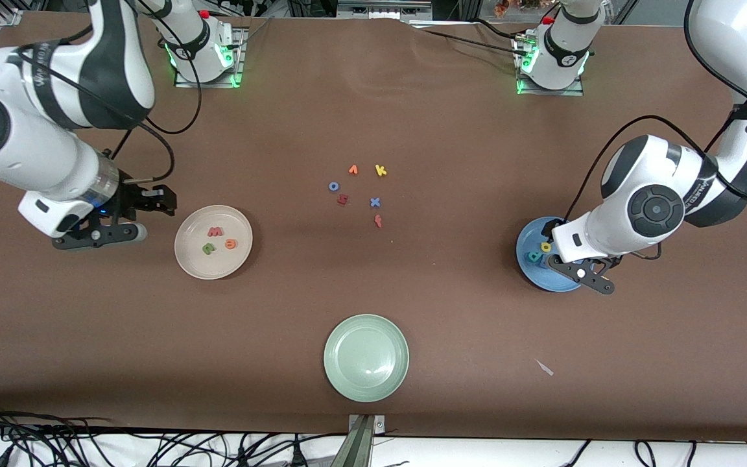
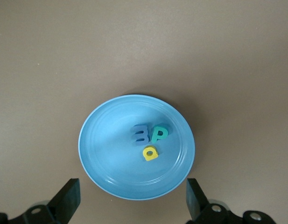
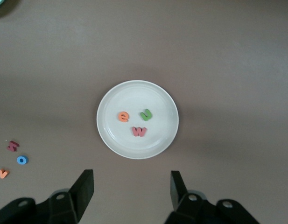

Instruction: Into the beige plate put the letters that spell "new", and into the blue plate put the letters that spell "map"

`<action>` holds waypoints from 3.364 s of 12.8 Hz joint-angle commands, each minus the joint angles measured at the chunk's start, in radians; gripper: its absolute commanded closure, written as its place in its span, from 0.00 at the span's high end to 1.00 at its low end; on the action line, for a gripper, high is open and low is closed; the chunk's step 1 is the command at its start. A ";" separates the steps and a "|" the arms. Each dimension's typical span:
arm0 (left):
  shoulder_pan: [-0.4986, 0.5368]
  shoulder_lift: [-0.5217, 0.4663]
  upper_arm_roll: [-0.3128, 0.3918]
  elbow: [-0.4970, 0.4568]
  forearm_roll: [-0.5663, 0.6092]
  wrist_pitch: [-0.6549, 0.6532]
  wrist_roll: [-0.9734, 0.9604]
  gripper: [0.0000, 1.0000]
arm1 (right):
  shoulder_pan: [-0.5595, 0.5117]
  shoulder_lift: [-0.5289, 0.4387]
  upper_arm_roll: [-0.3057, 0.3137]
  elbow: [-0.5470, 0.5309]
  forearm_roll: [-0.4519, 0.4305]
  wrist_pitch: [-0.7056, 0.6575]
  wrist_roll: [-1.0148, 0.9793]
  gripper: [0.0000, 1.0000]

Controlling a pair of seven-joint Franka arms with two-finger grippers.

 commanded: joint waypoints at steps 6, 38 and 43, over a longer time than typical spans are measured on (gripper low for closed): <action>0.022 -0.006 0.004 0.008 -0.001 -0.019 0.020 1.00 | -0.484 -0.114 0.472 0.082 -0.171 -0.111 -0.061 0.76; 0.165 -0.276 0.033 0.239 -0.270 -0.238 0.024 1.00 | -0.787 -0.229 0.752 0.050 -0.182 -0.149 -0.043 1.00; -0.267 -0.478 0.499 0.226 -0.467 -0.340 0.018 1.00 | -0.788 -0.232 0.750 0.024 -0.189 -0.176 -0.059 1.00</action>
